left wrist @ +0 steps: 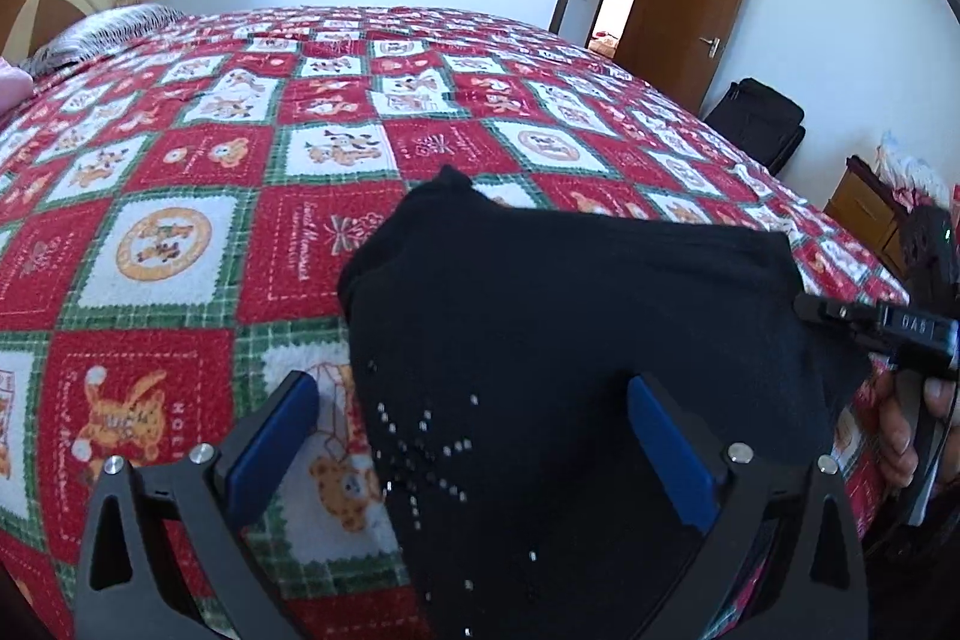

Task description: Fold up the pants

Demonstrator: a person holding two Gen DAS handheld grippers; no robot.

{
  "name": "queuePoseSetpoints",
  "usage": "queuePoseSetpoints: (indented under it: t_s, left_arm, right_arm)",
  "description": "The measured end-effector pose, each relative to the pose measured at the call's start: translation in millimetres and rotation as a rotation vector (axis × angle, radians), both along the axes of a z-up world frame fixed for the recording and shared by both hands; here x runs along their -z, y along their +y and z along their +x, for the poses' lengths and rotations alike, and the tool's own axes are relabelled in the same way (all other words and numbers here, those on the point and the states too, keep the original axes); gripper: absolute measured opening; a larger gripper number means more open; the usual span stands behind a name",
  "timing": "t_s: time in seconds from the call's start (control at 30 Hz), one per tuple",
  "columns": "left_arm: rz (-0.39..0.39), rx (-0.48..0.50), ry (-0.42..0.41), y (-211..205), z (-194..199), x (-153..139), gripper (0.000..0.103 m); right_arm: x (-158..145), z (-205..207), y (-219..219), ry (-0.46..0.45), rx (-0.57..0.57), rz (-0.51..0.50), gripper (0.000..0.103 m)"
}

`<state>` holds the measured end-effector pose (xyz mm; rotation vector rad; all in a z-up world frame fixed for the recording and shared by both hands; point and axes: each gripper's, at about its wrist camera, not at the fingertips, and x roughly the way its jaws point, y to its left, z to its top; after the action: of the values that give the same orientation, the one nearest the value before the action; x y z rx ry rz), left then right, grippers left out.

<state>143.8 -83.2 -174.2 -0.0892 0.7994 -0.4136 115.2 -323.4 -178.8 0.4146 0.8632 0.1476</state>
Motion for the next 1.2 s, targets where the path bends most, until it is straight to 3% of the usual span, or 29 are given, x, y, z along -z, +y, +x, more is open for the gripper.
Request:
queuePoseSetpoints:
  t_s: [0.13, 0.33, 0.4, 0.43, 0.5, 0.7, 0.83, 1.03, 1.2]
  left_arm:
    - [0.009, 0.014, 0.009, -2, -1, 0, 0.103]
    - [-0.001, 0.029, 0.006, 0, -1, 1, 0.103]
    - [-0.003, 0.038, 0.008, -1, 0, 0, 0.103]
    - [-0.014, 0.038, 0.009, 0, 0, -1, 0.1]
    - [-0.039, 0.048, 0.01, 3, -2, -2, 0.092]
    - [-0.096, 0.047, 0.019, 10, 0, -1, 0.075]
    - [-0.098, 0.061, 0.021, 4, -3, -4, 0.056]
    - [-0.128, 0.047, 0.025, 14, -10, 0, 0.059]
    - [-0.106, 0.033, 0.014, 13, -14, -5, 0.043]
  right_arm:
    - [3, 1, -6, 0.018, 0.006, 0.042, 0.06]
    - [3, 0, 12, 0.012, -0.034, -0.019, 0.06]
    - [5, 2, 7, 0.017, -0.027, 0.014, 0.06]
    - [6, 2, 4, 0.019, -0.022, 0.037, 0.058]
    - [6, 0, 0, 0.015, -0.034, 0.099, 0.043]
    - [9, 1, 0, 0.022, -0.032, 0.125, 0.041]
    - [10, 1, 0, 0.018, -0.03, 0.13, 0.041]
    - [12, 0, -2, 0.023, -0.028, 0.147, 0.042]
    - [6, -5, 6, -0.006, -0.035, 0.096, 0.037]
